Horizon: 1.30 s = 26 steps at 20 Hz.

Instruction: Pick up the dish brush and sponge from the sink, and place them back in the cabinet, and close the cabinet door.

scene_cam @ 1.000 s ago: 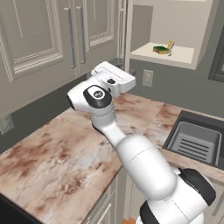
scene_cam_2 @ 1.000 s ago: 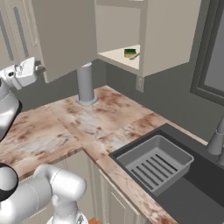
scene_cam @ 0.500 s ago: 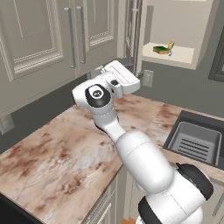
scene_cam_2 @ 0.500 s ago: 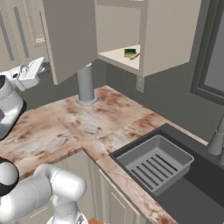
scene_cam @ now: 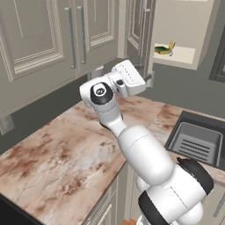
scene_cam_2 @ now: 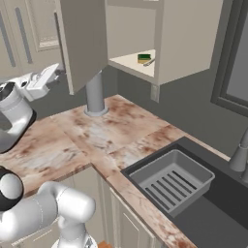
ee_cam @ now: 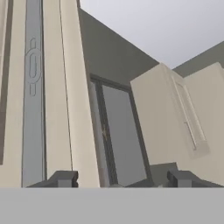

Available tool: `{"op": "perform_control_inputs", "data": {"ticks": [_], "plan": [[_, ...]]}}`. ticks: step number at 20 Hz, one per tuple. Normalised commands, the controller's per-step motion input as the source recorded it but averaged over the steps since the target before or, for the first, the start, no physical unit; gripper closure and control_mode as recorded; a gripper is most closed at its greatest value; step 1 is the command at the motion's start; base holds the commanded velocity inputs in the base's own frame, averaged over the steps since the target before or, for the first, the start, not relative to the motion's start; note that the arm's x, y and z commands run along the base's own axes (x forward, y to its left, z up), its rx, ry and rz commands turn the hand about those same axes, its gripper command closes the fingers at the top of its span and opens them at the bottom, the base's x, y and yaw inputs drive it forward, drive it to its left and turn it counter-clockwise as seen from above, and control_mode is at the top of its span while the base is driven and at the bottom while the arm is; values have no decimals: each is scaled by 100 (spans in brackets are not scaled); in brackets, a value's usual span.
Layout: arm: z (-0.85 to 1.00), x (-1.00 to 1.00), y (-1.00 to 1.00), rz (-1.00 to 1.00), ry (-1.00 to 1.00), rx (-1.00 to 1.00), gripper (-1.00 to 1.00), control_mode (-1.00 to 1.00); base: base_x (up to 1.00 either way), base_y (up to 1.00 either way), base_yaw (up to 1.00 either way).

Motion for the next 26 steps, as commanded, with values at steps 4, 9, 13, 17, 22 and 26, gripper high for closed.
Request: {"op": "perform_control_inputs", "data": {"ticks": [4,9,13,17,22,26], "plan": [[0,8,-30,0,0,0,-100,-100,0,0,0],[0,12,-33,0,0,0,-100,-100,0,0,0],[-1,2,-32,0,0,0,-100,-100,0,0,0],[-7,0,-32,0,0,0,-100,-100,0,0,0],[-1,1,-31,0,0,0,-100,-100,0,0,0],[-2,1,-31,0,0,1,-100,-100,0,0,0]]}}
